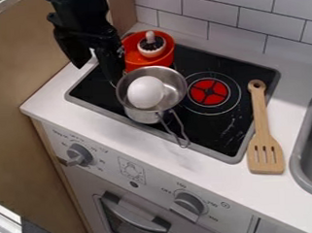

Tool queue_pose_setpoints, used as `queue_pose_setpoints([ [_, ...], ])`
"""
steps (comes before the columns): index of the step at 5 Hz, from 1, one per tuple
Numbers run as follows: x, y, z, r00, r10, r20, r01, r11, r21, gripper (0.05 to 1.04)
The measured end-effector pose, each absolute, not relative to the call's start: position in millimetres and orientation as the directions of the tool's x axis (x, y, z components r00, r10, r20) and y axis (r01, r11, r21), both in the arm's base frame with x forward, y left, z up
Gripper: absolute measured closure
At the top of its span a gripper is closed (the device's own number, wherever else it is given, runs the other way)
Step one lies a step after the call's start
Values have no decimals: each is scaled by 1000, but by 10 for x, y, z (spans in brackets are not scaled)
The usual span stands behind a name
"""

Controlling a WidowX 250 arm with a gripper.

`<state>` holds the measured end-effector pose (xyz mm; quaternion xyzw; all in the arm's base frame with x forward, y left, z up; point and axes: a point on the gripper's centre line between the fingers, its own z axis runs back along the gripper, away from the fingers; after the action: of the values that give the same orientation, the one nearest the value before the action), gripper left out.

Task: Move the silver pot to the right burner

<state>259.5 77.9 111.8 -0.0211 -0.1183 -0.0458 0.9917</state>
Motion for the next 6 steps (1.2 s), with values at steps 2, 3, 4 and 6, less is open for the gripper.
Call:
queue_pose_setpoints([
  [2,2610,811,934,973,-102,205,112,993,-38,84],
  [3,2653,840,871,972,-110,207,122,991,-46,84],
  [4,2738,858,764,966,-114,231,129,991,-48,84],
  [6,2877,929,612,946,-132,295,151,988,-40,84],
])
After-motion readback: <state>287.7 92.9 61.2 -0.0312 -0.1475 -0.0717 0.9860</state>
